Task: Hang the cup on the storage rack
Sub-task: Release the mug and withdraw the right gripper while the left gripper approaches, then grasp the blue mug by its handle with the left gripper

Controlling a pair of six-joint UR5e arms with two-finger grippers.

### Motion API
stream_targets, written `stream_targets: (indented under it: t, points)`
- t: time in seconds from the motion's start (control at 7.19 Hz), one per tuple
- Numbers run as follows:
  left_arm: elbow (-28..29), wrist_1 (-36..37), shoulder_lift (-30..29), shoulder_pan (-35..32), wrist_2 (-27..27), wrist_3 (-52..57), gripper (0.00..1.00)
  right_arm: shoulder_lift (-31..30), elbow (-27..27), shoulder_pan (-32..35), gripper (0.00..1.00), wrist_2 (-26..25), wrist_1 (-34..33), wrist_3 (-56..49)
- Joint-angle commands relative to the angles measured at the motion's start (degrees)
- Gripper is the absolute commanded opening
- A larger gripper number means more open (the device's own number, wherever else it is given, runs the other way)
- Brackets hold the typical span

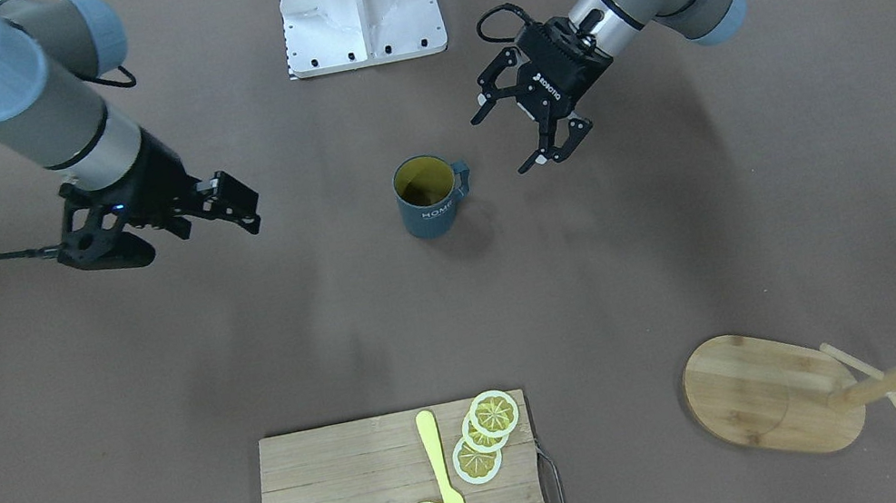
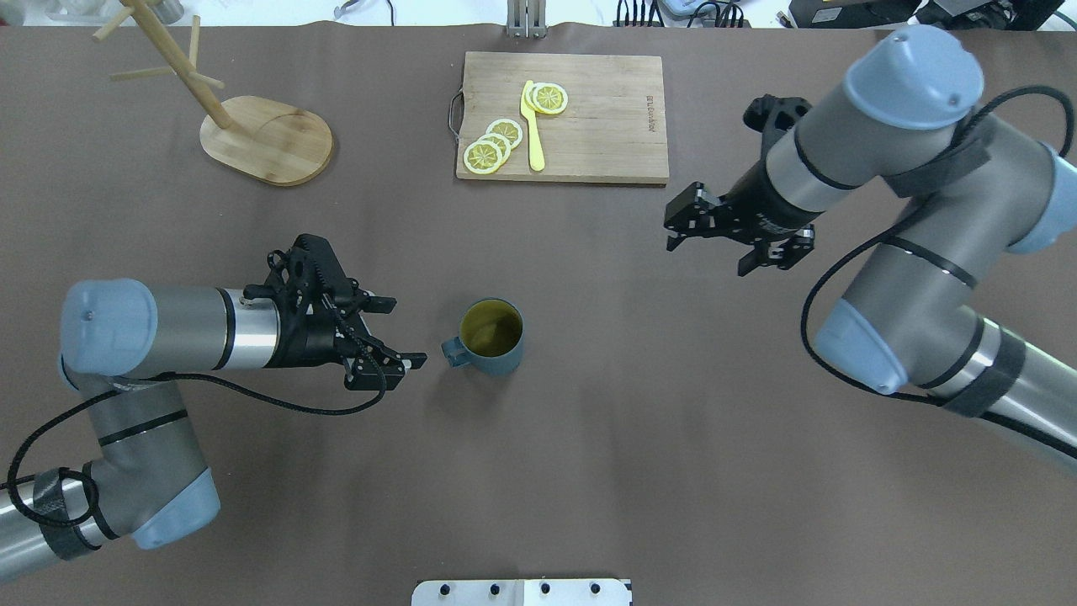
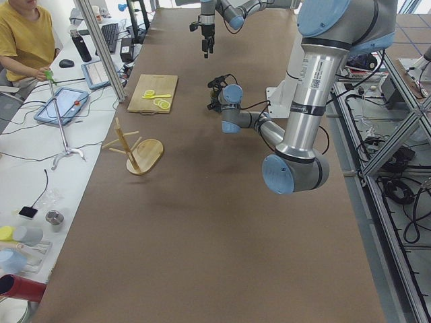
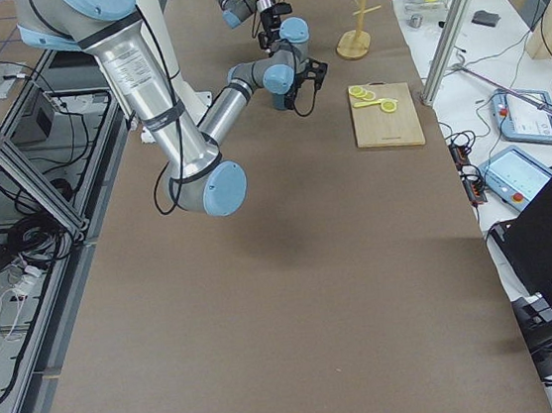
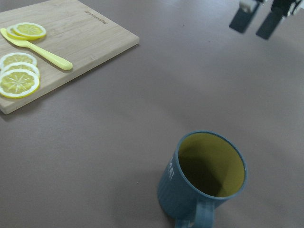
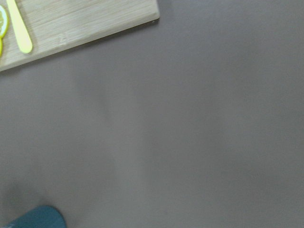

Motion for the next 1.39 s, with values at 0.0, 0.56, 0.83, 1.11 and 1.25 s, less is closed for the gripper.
stream_targets:
  t: [0.0,0.56,0.83,1.11,1.25]
  points:
    - [2.9,-0.1,-2.9,3.3,3.6,0.5,0.93,-9.1,0.5,6.6,1.0,0.9,-0.1,-16.2]
    - [5.3,-0.3,-3.8,4.2,5.2,2.5,0.85,-18.7,-3.3,18.0,1.0,3.5,-0.3,-39.2]
    - [6.9,-0.4,-5.2,4.2,5.2,2.7,0.81,-20.3,-3.4,18.3,1.0,3.5,-0.1,-39.3]
    - [15.1,-14.9,-5.3,4.2,7.8,2.7,0.8,-20.6,-3.2,18.7,1.0,3.6,-0.1,-39.3]
    - [18.5,-21.5,-5.6,4.2,8.9,2.7,0.8,-20.6,-3.1,18.7,1.0,3.6,-0.1,-39.3]
